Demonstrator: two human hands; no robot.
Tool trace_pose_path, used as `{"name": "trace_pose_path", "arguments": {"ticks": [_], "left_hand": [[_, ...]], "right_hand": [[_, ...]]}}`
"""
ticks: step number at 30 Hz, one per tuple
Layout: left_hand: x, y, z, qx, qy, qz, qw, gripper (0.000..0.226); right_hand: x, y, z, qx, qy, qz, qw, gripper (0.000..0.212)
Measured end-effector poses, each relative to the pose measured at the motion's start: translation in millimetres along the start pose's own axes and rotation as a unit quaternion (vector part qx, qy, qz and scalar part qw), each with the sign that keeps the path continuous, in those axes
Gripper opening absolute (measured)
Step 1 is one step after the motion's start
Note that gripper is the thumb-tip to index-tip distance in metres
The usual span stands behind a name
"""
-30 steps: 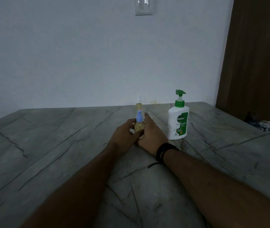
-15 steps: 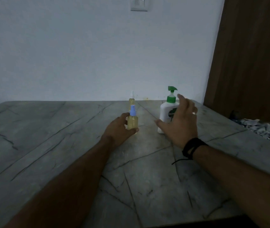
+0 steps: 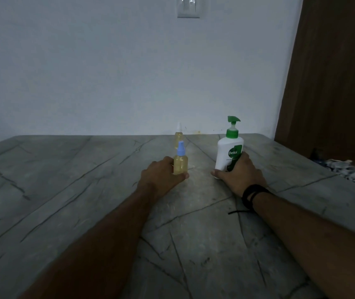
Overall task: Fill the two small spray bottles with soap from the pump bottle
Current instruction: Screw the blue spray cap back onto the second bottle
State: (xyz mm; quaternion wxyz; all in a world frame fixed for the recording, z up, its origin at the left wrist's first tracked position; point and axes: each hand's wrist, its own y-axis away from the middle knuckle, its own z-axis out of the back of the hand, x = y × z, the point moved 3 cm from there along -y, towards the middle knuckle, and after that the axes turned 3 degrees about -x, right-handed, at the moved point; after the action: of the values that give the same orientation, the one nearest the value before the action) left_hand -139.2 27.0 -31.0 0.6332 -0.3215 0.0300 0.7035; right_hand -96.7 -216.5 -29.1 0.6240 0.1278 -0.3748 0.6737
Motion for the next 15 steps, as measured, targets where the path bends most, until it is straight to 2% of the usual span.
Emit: {"name": "trace_pose_path", "arguments": {"ticks": [15], "left_hand": [[8,-5,0,-0.010,-0.027,0.023,0.999,0.065]], "right_hand": [[1,-12,-7,0.014,0.029,-0.012,0.999,0.089]]}}
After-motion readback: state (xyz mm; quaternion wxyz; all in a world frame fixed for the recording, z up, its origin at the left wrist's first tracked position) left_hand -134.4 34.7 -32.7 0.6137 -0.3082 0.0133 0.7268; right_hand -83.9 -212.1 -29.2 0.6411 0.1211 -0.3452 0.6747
